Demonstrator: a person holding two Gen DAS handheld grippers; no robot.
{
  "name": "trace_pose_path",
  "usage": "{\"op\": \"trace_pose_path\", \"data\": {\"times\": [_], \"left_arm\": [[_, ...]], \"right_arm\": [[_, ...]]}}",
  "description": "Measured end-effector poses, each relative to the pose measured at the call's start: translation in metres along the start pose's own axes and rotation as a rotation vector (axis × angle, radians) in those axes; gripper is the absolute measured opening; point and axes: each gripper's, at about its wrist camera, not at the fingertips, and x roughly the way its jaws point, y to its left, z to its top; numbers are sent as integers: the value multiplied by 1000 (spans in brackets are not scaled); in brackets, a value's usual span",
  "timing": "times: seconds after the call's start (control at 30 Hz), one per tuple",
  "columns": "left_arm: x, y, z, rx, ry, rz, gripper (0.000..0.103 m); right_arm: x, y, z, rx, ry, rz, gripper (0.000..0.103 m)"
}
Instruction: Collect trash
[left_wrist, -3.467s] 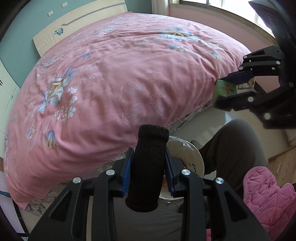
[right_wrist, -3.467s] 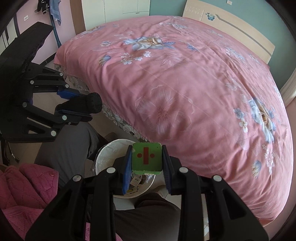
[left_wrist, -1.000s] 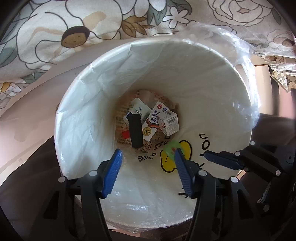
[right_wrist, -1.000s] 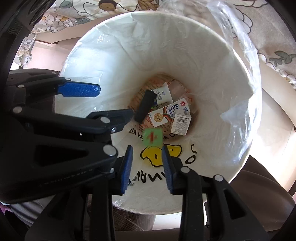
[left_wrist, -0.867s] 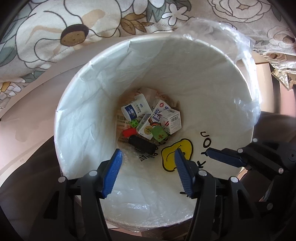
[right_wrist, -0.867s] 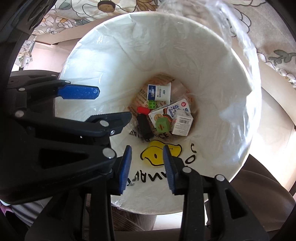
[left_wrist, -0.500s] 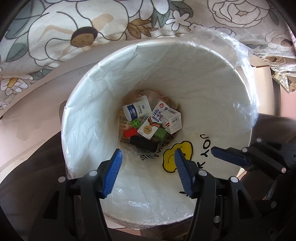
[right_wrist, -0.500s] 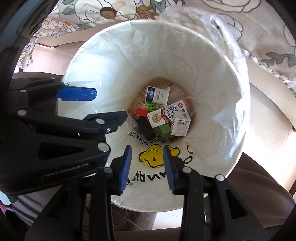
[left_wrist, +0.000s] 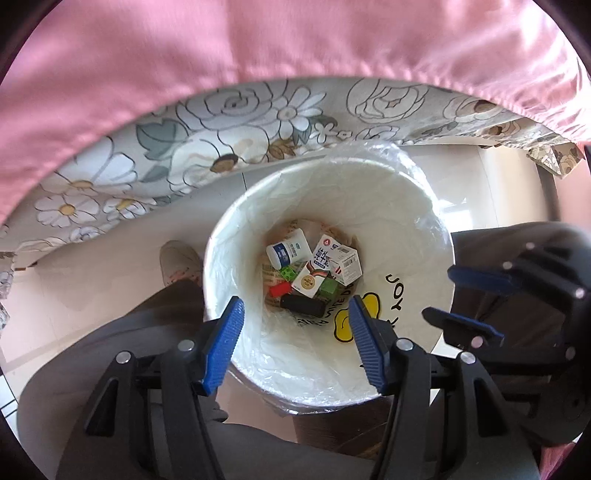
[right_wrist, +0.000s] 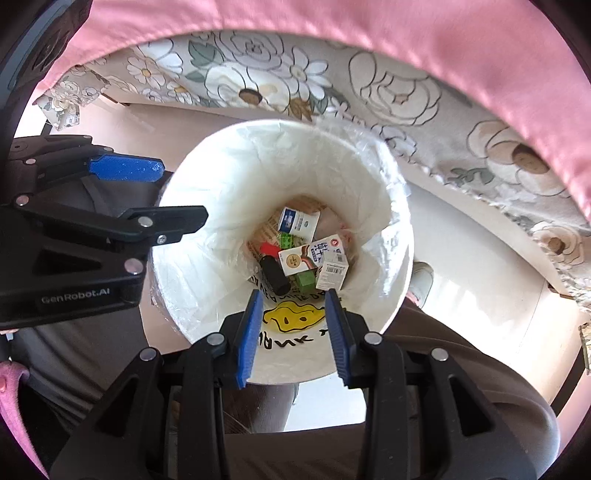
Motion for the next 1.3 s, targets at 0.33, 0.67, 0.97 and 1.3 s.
{"op": "trace_pose_path", "data": {"times": [0.33,0.67,0.97,1.3], "left_arm": [[-128,-19,-13,101,-269,100,61],[-252,-49,-49,144,-600,236,83],[-299,-75,-89,186,-727,320,91],[-312,-77,-136,142,-760,335,92]], "right_arm": [[-130,-1,-3,-49,-262,-112,37],[-266,19,-36,-76,-630,-211,76],[-317,54,-85,-102,-761,-294,81],[-316,76,-139,31,-826,-393,83]]}}
